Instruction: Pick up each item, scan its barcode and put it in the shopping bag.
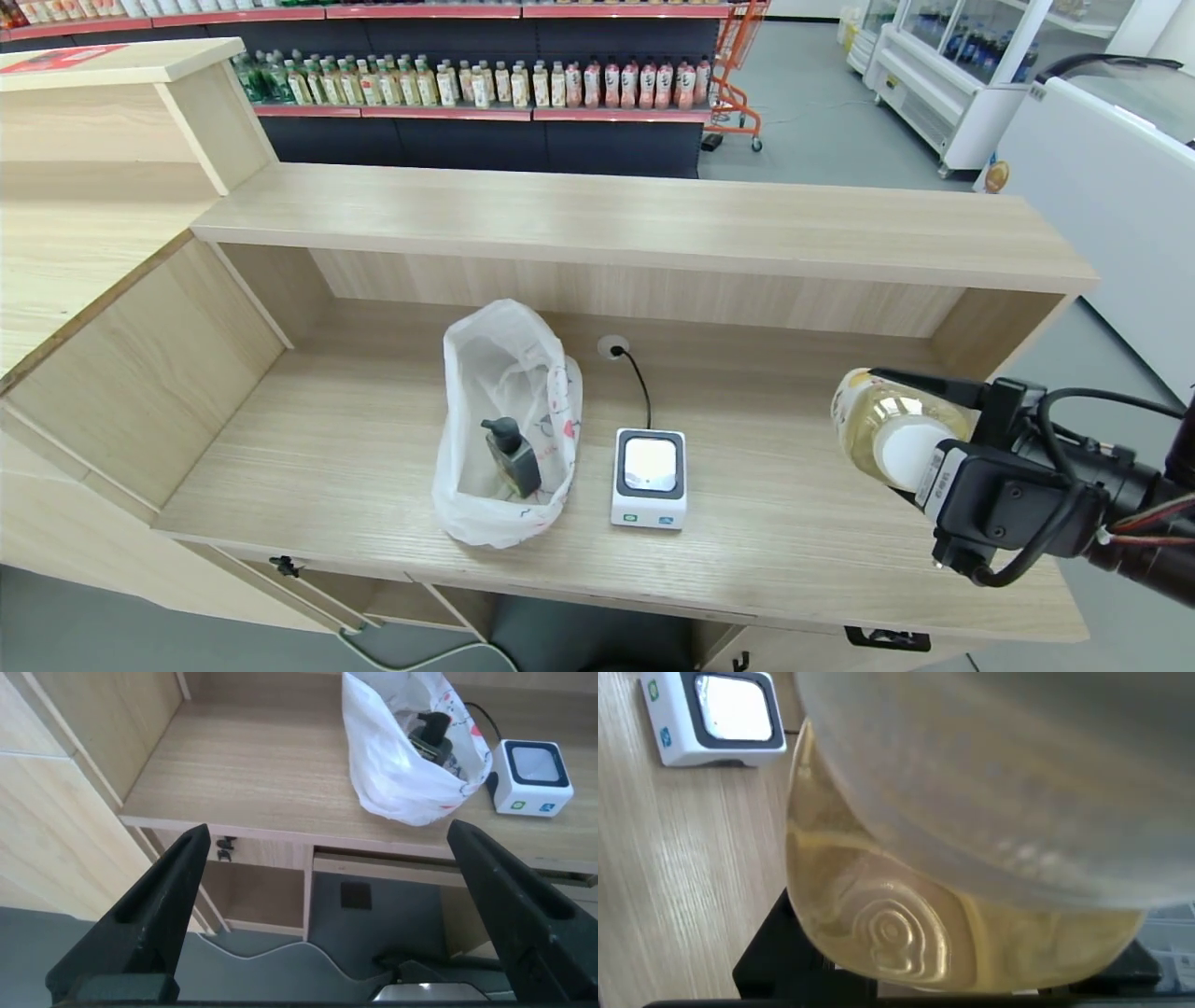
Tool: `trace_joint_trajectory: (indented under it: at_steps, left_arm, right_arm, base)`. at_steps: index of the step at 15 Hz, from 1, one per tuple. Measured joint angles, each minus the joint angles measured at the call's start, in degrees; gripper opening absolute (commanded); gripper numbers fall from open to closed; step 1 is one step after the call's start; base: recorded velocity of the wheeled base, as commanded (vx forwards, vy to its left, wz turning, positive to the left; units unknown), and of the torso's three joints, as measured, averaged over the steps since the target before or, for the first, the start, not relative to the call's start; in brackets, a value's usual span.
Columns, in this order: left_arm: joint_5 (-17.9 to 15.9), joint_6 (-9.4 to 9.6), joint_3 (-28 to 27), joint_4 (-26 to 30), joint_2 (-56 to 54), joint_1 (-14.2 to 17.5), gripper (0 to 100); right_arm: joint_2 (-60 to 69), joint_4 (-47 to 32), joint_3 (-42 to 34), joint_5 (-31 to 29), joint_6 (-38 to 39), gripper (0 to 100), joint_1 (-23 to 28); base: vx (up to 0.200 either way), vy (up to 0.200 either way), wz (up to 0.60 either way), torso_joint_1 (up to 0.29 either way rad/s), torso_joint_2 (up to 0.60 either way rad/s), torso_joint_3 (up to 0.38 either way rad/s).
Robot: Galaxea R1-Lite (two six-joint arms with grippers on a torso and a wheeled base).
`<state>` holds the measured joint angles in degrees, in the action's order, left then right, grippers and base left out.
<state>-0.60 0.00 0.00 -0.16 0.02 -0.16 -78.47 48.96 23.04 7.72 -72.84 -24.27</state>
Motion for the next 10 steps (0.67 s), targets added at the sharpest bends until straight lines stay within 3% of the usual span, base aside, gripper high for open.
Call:
trace_joint_trajectory:
  at_steps: [5, 10]
  left_arm:
    - [-0.02, 0.11, 0.0, 0.0, 0.0, -0.02, 100]
    - [0.0, 0.21, 0.0, 0.0, 0.0, -0.05, 100]
  right_arm:
    - [-4.9, 7.01, -2.71, 0.66, 0.12, 0, 0.11]
    - [-14.03, 15.49, -5.18, 2.97, -2.34, 0, 2.11]
  base:
    - [0.0, 0.2, 0.0, 0.0, 0.0, 0.0]
    - [0.0, 0.0, 0.0, 0.0, 0.0, 0.0]
